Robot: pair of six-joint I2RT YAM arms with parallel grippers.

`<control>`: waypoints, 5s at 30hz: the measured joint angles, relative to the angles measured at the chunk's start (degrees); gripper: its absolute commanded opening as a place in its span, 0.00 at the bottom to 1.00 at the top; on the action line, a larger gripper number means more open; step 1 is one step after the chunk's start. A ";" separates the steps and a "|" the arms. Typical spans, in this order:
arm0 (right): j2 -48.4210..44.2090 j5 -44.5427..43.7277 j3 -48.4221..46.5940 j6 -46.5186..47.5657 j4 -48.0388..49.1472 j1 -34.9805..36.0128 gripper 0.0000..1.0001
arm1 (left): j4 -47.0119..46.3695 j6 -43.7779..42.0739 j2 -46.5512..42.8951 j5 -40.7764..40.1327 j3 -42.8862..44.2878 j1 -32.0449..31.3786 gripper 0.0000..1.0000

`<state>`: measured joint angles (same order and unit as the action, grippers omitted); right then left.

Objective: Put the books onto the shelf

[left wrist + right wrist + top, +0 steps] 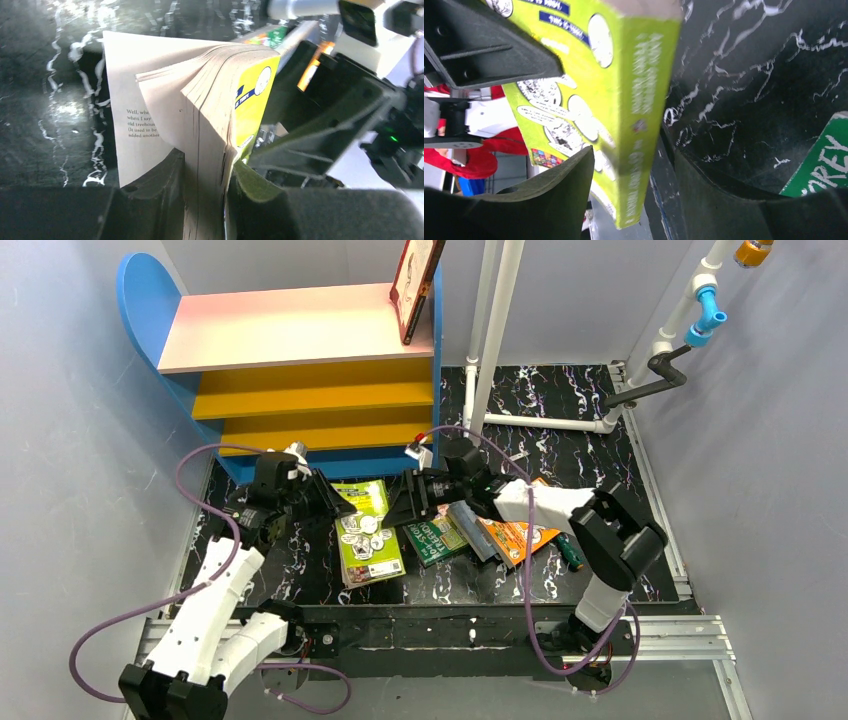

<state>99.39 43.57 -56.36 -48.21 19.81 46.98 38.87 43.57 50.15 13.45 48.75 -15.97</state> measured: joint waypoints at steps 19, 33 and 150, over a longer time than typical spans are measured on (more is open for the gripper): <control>-8.07 0.63 4.13 -10.60 13.29 -1.01 0.01 | 1.70 -3.96 0.50 10.58 8.57 -0.17 0.60; -9.75 -27.63 -12.07 -6.19 -33.07 2.16 0.01 | 9.57 -9.49 0.74 2.01 16.90 -0.07 0.98; -23.98 -55.95 -15.74 -20.57 -66.53 8.20 0.71 | 7.61 -0.31 -8.94 -56.13 -8.74 -51.84 0.00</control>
<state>75.42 -12.38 -72.10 -68.77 -46.72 55.18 46.48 43.27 41.21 -42.68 40.01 -67.81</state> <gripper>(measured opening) 0.719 0.260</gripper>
